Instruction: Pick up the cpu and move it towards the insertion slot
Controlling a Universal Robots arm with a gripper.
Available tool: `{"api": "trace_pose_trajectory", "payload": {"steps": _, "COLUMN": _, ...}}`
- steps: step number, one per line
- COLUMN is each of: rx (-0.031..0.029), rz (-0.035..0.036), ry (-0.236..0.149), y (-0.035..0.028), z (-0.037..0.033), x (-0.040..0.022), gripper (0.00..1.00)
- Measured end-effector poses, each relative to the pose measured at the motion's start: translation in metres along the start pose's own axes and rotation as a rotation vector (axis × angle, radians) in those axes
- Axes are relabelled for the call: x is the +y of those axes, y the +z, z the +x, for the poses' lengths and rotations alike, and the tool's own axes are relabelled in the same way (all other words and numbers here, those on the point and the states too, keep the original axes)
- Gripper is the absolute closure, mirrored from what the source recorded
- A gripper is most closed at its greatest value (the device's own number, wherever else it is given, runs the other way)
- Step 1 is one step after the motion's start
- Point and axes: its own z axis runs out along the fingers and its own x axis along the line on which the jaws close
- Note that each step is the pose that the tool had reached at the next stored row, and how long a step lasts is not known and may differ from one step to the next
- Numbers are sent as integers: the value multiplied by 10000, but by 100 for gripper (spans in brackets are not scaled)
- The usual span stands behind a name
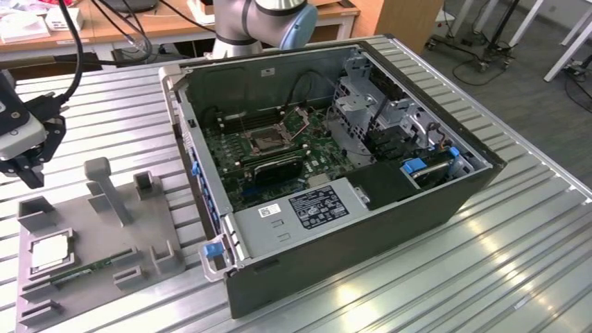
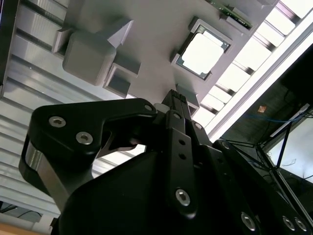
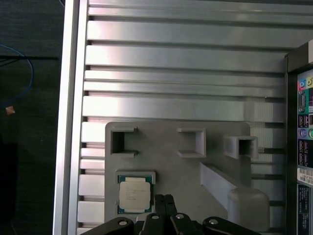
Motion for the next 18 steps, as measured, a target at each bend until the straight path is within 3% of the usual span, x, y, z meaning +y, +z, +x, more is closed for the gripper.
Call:
{"api": "trace_pose_trajectory", "payload": {"steps": 10, "rx": 0, "rz": 0, "ry": 0, "y": 22, "z": 67, "x": 0, "gripper": 89}}
{"api": "trace_pose_trajectory", "payload": {"steps": 18, "rx": -1, "rz": -1, "ry": 0, "y": 39, "z": 73, "x": 0, "gripper": 89}}
